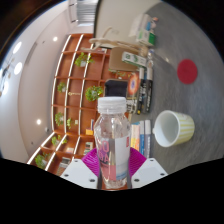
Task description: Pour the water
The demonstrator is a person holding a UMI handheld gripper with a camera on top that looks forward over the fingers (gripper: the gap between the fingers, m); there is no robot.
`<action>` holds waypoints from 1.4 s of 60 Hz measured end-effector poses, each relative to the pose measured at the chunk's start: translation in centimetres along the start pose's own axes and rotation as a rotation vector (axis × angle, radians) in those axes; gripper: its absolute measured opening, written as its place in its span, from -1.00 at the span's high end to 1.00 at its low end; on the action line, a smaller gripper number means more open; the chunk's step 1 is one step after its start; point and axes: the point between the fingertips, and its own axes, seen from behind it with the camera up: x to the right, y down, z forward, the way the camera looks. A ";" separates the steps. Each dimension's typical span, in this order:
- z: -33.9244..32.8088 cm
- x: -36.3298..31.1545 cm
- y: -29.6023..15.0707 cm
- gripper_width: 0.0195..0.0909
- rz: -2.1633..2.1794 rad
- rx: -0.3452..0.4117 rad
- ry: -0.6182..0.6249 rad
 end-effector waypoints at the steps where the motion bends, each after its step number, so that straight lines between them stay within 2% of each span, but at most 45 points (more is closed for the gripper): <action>1: -0.4 -0.4 -0.5 0.51 -0.063 0.006 0.000; 7: -1.3 -2.7 -4.3 0.52 -0.459 0.060 0.059; 13: -1.8 -3.3 -8.9 0.52 -0.818 0.125 0.173; 23: -3.5 -2.5 -17.6 0.48 -1.224 0.310 0.381; 28: -3.5 0.1 -20.9 0.48 -1.251 0.384 0.411; 44: -2.7 8.0 -27.5 0.47 -1.214 0.399 0.534; 55: -0.9 13.1 -27.1 0.47 -1.216 0.347 0.523; 60: -0.2 16.2 -25.8 0.39 -1.225 0.265 0.542; 62: -0.3 15.5 -25.9 0.39 -1.248 0.299 0.515; 63: -0.3 15.8 -25.7 0.38 -1.244 0.293 0.519; 70: -0.6 15.7 -25.7 0.18 -1.243 0.295 0.506; 75: -0.8 16.7 -25.7 0.05 -1.245 0.266 0.550; 79: -1.6 18.3 -25.5 -0.27 -1.240 0.208 0.622; 81: -2.1 18.8 -25.1 -0.53 -1.230 0.183 0.652; 83: -2.3 19.1 -24.6 -0.92 -1.213 0.160 0.652; 84: -2.7 18.8 -24.1 -0.99 -1.205 0.155 0.645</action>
